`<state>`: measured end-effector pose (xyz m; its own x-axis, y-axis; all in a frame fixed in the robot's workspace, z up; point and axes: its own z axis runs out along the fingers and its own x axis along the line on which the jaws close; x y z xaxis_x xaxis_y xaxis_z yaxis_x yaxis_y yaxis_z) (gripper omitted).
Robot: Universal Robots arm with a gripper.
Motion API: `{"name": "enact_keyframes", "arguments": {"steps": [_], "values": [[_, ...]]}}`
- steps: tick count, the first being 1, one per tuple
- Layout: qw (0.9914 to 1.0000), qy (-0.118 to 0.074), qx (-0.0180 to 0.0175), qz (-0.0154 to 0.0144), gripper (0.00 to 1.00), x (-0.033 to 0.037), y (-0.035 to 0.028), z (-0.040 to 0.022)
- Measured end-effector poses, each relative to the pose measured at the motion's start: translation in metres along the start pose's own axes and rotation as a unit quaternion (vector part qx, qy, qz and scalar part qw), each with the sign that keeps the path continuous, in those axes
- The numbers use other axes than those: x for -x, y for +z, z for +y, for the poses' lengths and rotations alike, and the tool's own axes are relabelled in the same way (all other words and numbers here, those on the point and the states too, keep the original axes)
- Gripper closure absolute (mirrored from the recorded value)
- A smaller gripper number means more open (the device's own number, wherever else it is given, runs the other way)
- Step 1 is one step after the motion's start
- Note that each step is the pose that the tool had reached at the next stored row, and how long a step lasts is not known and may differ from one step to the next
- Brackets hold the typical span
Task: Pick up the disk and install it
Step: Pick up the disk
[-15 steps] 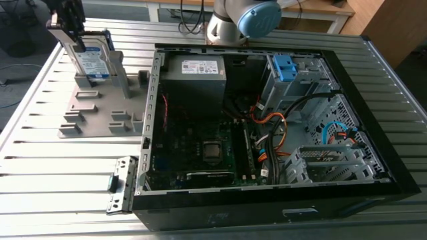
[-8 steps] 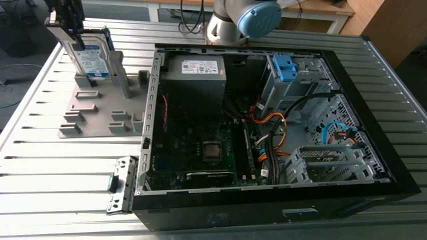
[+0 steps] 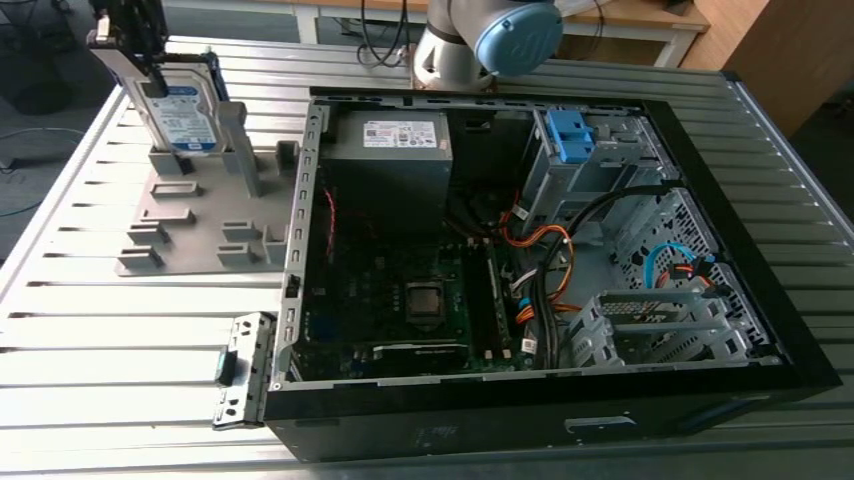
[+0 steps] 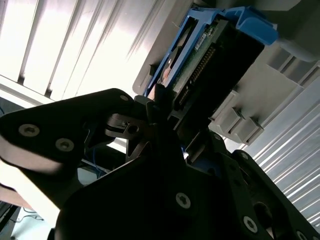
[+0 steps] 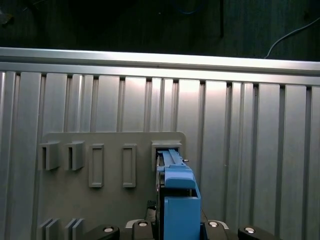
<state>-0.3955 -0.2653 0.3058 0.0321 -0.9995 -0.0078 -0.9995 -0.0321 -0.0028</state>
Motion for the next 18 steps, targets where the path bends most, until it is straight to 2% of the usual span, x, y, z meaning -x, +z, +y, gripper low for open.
{"name": "enact_keyframes", "arguments": {"steps": [18], "values": [[1.00000, 0.000, 0.0000, 0.0000, 0.64, 0.0001, -0.0151, 0.0000]]}}
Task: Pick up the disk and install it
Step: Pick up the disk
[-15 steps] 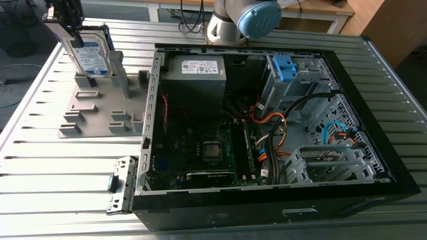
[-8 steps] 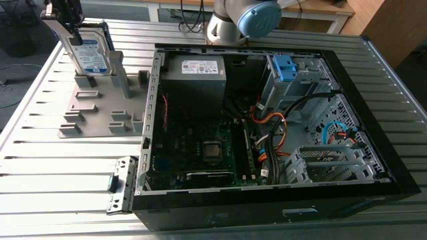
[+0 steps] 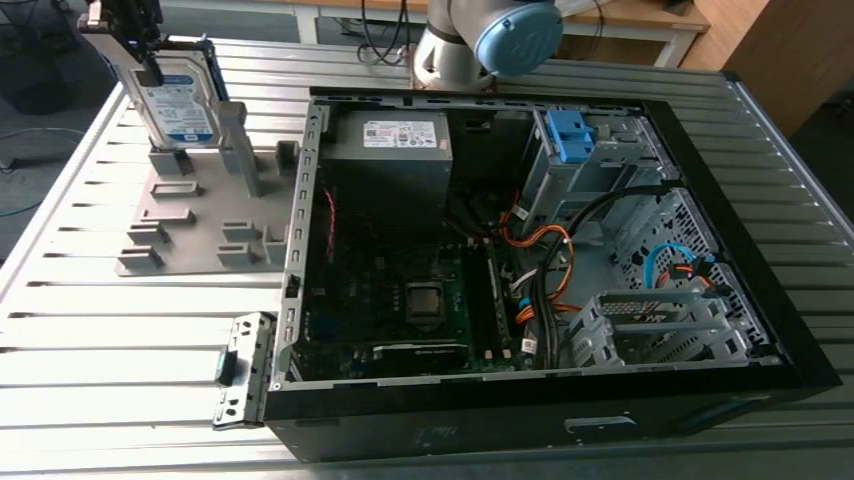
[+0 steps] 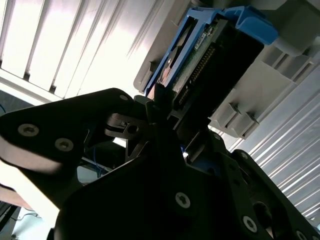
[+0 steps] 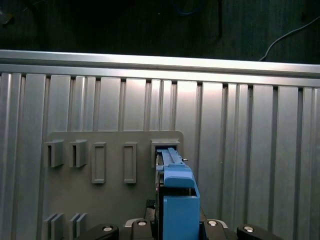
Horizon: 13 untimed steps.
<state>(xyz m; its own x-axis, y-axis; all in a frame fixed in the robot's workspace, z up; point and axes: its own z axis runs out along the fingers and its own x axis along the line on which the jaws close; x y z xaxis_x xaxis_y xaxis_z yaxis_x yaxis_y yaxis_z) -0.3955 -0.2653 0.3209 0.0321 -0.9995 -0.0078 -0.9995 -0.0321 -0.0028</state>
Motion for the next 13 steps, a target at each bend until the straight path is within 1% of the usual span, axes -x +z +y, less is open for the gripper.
{"name": "enact_keyframes", "arguments": {"steps": [13], "values": [[1.00000, 0.000, 0.0000, 0.0000, 0.64, 0.0001, -0.0084, -0.0001]]}}
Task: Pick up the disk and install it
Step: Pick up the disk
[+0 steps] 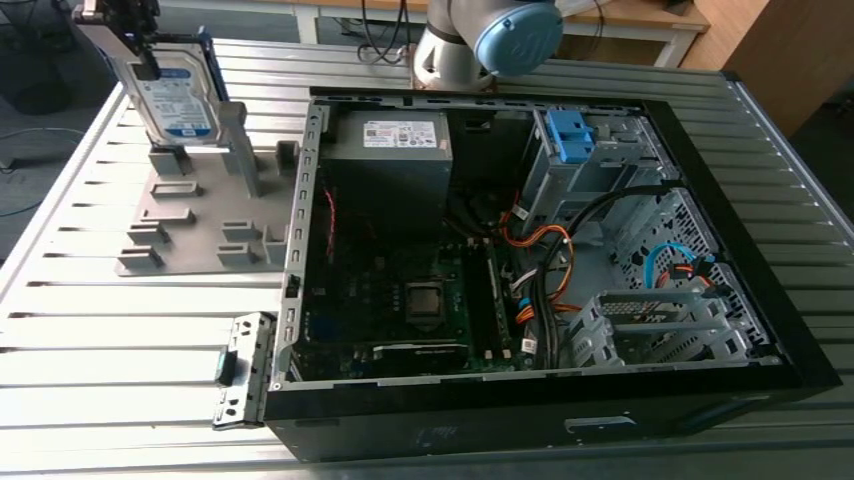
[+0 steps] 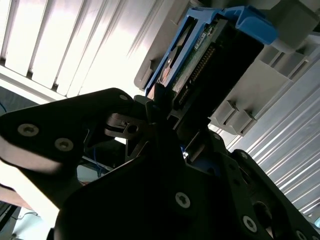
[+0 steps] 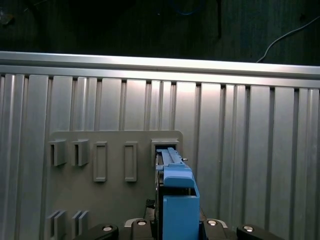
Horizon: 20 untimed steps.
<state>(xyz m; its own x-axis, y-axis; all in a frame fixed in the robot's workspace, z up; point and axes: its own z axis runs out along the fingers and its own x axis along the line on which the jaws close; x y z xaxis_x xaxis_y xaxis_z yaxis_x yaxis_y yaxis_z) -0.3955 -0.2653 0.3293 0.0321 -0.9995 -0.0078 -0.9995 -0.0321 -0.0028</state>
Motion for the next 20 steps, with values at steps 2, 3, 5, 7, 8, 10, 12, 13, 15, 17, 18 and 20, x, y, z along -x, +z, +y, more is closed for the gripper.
{"name": "enact_keyframes", "arguments": {"steps": [2, 3, 5, 7, 8, 10, 12, 13, 15, 17, 18, 20], "values": [[1.00000, 0.000, 0.0000, 0.0000, 0.64, 0.0000, -0.0014, 0.0000], [1.00000, 0.000, 0.0000, 0.0000, 0.64, 0.0000, -0.0020, 0.0000], [1.00000, 0.000, 0.0000, 0.0000, 0.64, 0.0000, -0.0034, 0.0000], [1.00000, 0.000, 0.0000, 0.0000, 0.64, 0.0000, -0.0050, 0.0000], [1.00000, 0.000, 0.0000, 0.0000, 0.64, 0.0000, -0.0058, 0.0000], [1.00000, 0.000, 0.0000, 0.0000, 0.64, 0.0001, -0.0075, 0.0000], [1.00000, 0.000, 0.0000, 0.0000, 0.64, 0.0001, -0.0096, 0.0000], [1.00000, 0.000, 0.0000, 0.0000, 0.64, 0.0001, -0.0105, 0.0000], [1.00000, 0.000, 0.0000, 0.0000, 0.64, 0.0001, -0.0125, 0.0000], [1.00000, 0.000, 0.0000, -0.0001, 0.64, 0.0001, -0.0145, 0.0000], [1.00000, 0.000, 0.0000, -0.0001, 0.64, 0.0001, -0.0153, 0.0000], [1.00000, 0.000, 0.0000, -0.0001, 0.64, 0.0001, -0.0171, 0.0000]]}}
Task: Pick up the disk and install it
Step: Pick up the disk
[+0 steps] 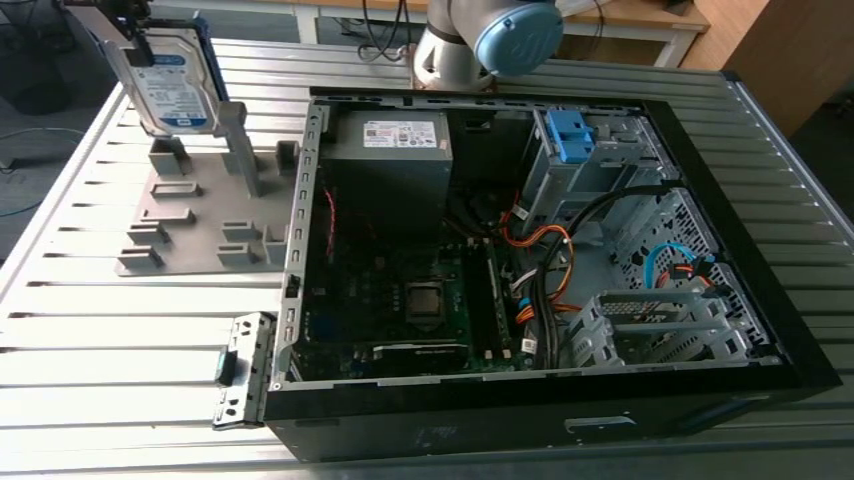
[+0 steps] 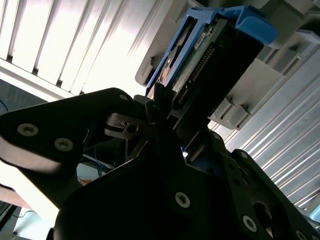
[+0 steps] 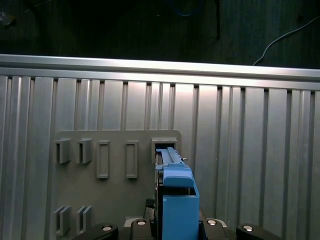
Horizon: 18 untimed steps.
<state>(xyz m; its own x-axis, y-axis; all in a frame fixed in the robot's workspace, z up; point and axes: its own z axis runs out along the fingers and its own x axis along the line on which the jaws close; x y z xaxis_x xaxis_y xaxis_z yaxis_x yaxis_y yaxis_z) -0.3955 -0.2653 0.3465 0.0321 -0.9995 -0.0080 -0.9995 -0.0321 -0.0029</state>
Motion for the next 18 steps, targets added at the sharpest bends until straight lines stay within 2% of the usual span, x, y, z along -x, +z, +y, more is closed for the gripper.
{"name": "enact_keyframes", "arguments": {"steps": [18], "values": [[1.00000, 0.000, 0.0000, -0.0001, 0.64, 0.0001, -0.0143, 0.0000]]}}
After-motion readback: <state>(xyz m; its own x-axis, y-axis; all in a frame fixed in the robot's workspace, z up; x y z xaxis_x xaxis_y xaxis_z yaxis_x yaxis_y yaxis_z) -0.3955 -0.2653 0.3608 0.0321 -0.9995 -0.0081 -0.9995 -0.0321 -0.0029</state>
